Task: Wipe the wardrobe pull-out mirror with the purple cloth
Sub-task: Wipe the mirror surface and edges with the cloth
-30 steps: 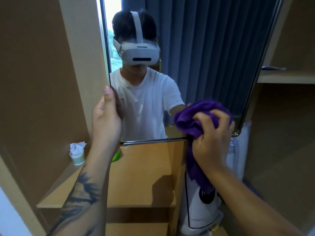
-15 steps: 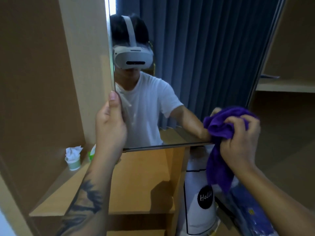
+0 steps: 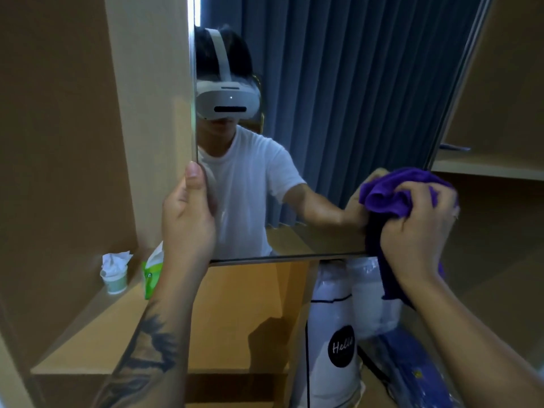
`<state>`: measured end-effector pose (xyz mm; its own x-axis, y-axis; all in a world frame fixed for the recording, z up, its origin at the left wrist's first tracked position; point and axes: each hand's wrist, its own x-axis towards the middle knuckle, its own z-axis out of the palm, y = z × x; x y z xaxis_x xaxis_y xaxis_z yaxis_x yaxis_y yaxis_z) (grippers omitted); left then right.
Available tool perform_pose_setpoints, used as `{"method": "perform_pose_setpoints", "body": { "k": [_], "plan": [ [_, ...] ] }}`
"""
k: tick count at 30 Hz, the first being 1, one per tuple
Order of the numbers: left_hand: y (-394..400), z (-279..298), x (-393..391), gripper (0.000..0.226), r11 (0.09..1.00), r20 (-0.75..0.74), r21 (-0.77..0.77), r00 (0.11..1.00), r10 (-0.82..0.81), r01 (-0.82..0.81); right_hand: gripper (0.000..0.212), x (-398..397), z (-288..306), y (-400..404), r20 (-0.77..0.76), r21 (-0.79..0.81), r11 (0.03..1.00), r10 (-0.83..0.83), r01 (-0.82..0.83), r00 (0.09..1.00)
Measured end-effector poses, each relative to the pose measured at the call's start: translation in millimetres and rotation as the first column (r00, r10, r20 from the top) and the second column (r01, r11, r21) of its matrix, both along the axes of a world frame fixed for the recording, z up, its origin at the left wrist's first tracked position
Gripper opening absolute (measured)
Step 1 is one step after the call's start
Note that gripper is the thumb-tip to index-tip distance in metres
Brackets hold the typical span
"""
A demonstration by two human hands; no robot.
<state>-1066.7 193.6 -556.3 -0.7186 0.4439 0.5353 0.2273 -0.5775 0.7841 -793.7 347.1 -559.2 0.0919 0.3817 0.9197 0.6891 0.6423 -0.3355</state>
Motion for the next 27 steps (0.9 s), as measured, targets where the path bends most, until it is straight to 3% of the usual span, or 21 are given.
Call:
{"method": "perform_pose_setpoints", "body": {
  "k": [5, 10, 12, 15, 17, 21, 23, 24, 27],
  "plan": [
    [-5, 1, 3, 0.06, 1.0, -0.044, 0.005, 0.999, -0.006, 0.006, 0.033, -15, -69, -17, 0.057, -0.075, 0.997, 0.036, -0.032, 0.998],
    [-7, 2, 4, 0.062, 1.0, -0.056, 0.021, 0.998, -0.006, 0.007, 0.034, -8, -22, -1, -0.052, -0.039, 0.999, 0.012, -0.014, 0.999],
    [-6, 2, 3, 0.066, 1.0, -0.048, 0.023, 0.999, 0.015, -0.014, 0.033, -16, -22, -11, -0.023, -0.003, 1.0, 0.016, -0.016, 1.0],
    [-6, -1, 3, 0.078, 0.999, -0.066, 0.012, 0.997, 0.045, -0.044, 0.029, -25, -63, -33, 0.084, -0.088, 0.996, 0.032, -0.024, 0.996],
    [-6, 0, 4, 0.072, 0.999, -0.057, 0.025, 0.998, 0.027, -0.026, 0.024, -27, -65, -38, 0.111, -0.088, 0.996, 0.032, -0.022, 0.993],
    [-4, 2, 4, 0.06, 0.998, -0.003, 0.049, 0.999, -0.034, 0.034, 0.034, -47, -12, -35, -0.076, -0.041, 0.996, 0.076, -0.079, 0.994],
    [-4, 2, 4, 0.058, 0.996, 0.022, 0.06, 0.998, -0.06, 0.059, 0.034, -69, -16, -52, -0.165, -0.041, 0.993, 0.1, -0.108, 0.981],
    [-4, 2, 4, 0.058, 0.997, 0.016, 0.053, 0.998, -0.053, 0.052, 0.031, -80, -30, -64, -0.135, -0.034, 0.992, 0.119, -0.125, 0.984],
    [-6, 1, 2, 0.058, 0.999, 0.006, 0.024, 0.999, -0.045, 0.045, 0.032, -97, -74, -88, 0.154, 0.028, 0.989, 0.141, -0.147, 0.978]
  ]
}}
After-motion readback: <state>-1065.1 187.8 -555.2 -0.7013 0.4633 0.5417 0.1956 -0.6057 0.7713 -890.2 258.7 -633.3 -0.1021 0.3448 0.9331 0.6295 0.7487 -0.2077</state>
